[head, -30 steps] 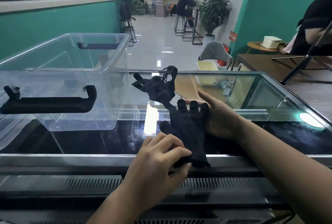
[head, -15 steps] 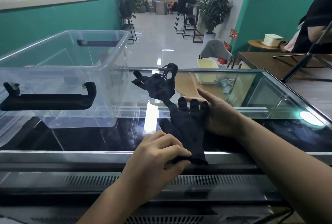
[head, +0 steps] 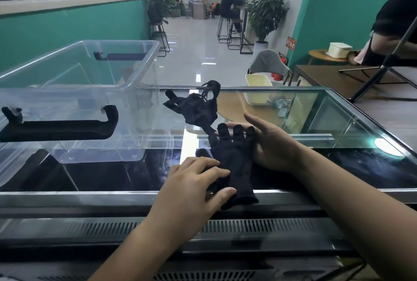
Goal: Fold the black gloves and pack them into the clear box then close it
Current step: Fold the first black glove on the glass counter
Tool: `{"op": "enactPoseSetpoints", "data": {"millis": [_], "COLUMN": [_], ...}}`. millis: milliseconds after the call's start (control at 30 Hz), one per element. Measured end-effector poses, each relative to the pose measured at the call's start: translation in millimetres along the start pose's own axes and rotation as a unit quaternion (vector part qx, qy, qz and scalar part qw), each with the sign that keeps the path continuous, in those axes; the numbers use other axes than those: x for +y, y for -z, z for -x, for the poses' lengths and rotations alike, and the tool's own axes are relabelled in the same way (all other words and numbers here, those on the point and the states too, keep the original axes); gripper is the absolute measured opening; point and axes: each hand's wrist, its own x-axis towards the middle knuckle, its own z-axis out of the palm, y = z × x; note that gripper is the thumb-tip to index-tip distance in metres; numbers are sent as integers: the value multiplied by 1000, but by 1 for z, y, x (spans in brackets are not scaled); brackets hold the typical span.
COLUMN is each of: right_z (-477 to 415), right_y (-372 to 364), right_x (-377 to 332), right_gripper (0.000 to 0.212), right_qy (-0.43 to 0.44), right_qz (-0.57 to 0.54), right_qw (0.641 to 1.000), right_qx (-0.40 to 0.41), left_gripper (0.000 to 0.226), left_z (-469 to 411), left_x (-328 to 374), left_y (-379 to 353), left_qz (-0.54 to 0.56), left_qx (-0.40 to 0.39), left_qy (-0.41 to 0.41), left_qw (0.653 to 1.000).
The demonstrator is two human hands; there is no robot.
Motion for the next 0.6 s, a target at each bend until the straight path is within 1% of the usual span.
{"op": "enactPoseSetpoints", "data": {"millis": [133,233,300,367,433,467,500,567,600], "right_z": [-2,-4,-2,-1,0,1,4,12,16], "right_y": [2,7,7,4,1,2,3,8,10], "right_x": [0,1,1,2,6,8,11,16,19], "right_gripper": [67,69,66,58,48,44,43,47,48], "right_qy": [-3,2,17,59,139,182,221,277,293], "right_qz": [-10,-13,-12,17,92,154,237,411,477], "right_qw": [1000,1000,1000,998,984,966,938,852,810], "right_qx": [-20,-23,-18,11,64,95,126,166,175], "left_gripper": [53,52,49,46,43,42,41,40,39], "left_z": [2,0,-3,-7,-11,-13,-14,-18,-20], "left_x": [1,2,2,3,2,2,1,1,0], "left_y": [3,6,9,11,13,13,13,13,13], "left_qz": [-13,-3,-4,-3,-6,-10,-15,-24,-26], "left_qx": [10,-15,-41,-64,-86,-91,-93,-93,-95], "left_qy": [1,4,-3,-8,-7,-9,-13,-18,-17], "left_qw": [1000,1000,999,998,996,996,995,995,995]}}
